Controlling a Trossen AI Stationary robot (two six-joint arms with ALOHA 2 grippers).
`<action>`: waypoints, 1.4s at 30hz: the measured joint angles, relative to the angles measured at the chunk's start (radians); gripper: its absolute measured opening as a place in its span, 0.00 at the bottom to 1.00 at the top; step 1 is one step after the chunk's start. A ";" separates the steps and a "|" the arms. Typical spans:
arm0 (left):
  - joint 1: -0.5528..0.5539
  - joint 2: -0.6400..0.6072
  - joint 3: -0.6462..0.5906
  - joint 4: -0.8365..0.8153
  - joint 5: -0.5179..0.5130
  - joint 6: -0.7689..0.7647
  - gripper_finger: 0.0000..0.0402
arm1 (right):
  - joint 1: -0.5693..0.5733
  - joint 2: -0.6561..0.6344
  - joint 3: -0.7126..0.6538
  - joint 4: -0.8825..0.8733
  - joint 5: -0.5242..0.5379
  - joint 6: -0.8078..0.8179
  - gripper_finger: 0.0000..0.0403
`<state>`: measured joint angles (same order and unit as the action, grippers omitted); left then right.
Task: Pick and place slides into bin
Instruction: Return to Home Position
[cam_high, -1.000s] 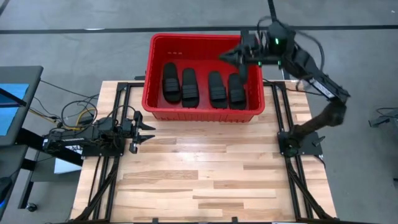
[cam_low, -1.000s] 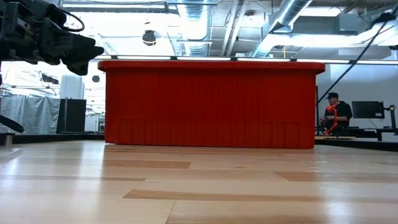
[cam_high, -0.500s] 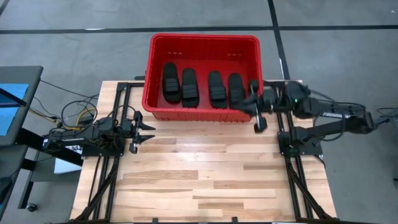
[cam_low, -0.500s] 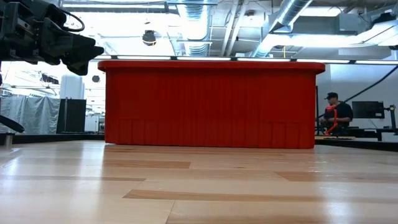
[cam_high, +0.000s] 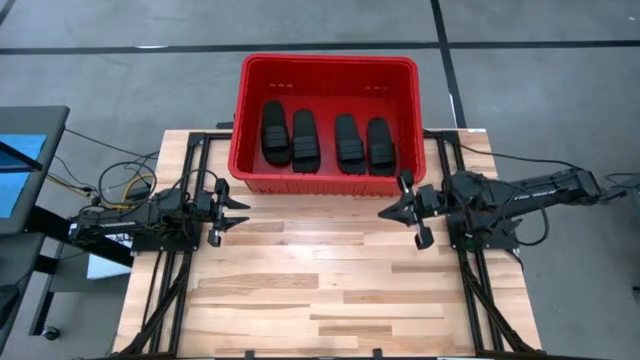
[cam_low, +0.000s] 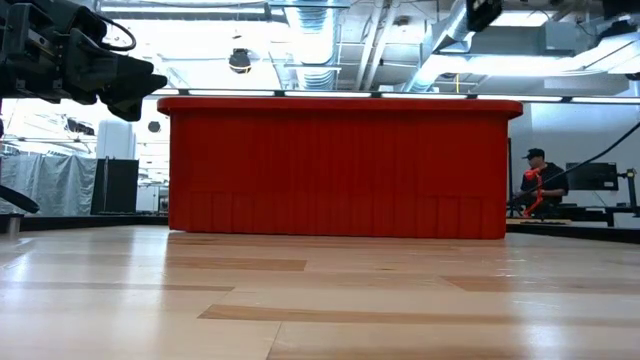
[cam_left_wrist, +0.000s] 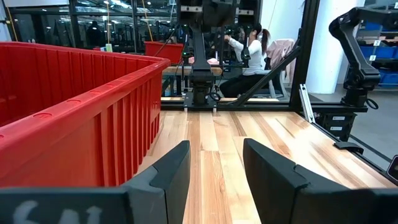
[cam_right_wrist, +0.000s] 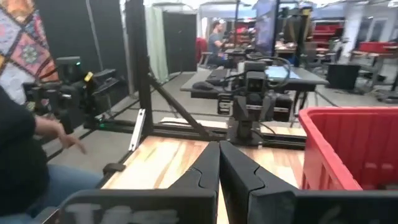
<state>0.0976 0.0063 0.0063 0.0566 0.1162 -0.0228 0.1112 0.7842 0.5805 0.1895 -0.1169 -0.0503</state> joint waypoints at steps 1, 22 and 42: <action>0.000 0.000 0.000 0.000 0.000 0.000 0.35 | 0.006 -0.010 -0.022 0.020 0.019 0.006 0.00; 0.000 0.000 0.000 0.000 0.000 0.000 0.35 | 0.089 -0.281 -0.399 0.172 0.292 0.047 0.00; 0.000 0.000 0.000 0.000 0.000 0.000 0.35 | 0.098 -0.353 -0.574 0.205 0.302 0.080 0.00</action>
<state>0.0975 0.0063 0.0063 0.0566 0.1162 -0.0227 0.2092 0.4309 0.0067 0.3941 0.1846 0.0301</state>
